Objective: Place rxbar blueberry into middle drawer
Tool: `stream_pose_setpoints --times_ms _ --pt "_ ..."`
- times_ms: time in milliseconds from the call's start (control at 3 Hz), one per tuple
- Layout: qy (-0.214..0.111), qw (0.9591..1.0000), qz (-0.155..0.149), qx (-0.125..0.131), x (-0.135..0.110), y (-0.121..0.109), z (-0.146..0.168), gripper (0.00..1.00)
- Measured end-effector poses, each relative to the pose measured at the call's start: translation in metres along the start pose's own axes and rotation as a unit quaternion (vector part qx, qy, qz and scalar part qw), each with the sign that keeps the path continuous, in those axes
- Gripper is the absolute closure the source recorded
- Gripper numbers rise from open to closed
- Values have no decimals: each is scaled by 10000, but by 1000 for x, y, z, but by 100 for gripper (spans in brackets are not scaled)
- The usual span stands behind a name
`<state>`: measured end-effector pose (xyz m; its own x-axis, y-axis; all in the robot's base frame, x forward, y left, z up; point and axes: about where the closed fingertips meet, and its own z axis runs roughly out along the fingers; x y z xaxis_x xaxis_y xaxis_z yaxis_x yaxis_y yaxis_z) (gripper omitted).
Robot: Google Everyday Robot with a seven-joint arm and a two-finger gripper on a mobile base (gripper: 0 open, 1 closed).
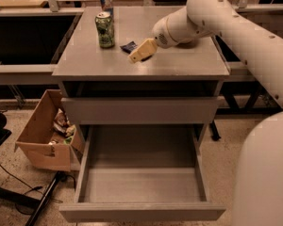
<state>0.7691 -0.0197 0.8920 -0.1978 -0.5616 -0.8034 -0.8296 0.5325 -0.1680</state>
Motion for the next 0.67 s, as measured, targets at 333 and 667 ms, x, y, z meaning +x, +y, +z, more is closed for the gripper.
stream_pose_setpoints --times_ms 333,667 --pt "258 9992 268 -108 8 -5 25 0" --pt "536 9972 492 -147 22 -10 49 0"
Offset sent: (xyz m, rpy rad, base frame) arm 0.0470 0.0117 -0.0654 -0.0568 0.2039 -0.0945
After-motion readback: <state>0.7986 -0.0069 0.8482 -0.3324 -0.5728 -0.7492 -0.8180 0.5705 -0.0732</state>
